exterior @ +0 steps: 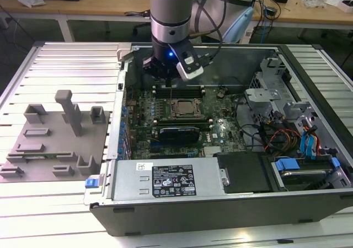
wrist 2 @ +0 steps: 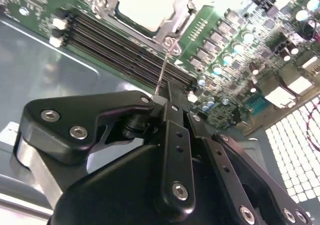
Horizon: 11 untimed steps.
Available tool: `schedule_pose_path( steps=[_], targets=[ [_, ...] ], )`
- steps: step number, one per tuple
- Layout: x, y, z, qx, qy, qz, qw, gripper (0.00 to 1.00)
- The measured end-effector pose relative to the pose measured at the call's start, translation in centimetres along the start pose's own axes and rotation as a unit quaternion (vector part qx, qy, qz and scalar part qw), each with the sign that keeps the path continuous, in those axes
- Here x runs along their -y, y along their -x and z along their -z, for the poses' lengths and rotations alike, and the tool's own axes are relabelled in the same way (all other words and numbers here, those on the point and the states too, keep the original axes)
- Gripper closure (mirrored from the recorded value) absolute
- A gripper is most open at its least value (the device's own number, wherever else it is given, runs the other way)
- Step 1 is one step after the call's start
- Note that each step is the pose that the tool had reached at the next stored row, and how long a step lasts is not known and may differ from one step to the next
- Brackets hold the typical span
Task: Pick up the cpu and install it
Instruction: 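Install the first cpu locking lever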
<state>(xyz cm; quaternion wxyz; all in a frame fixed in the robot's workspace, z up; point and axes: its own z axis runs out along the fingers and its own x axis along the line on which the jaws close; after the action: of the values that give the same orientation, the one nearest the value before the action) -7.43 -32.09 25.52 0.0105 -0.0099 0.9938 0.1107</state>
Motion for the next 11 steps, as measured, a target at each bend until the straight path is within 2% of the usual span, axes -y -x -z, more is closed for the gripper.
schedule_pose_path(
  steps=[6, 11],
  targets=[
    [0.12, 1.23, -0.01, -0.0033, -0.0010, -0.003, 1.0000, 0.89],
    [0.13, 1.32, -0.02, -0.0030, -0.0011, -0.006, 1.0000, 0.89]
  ],
)
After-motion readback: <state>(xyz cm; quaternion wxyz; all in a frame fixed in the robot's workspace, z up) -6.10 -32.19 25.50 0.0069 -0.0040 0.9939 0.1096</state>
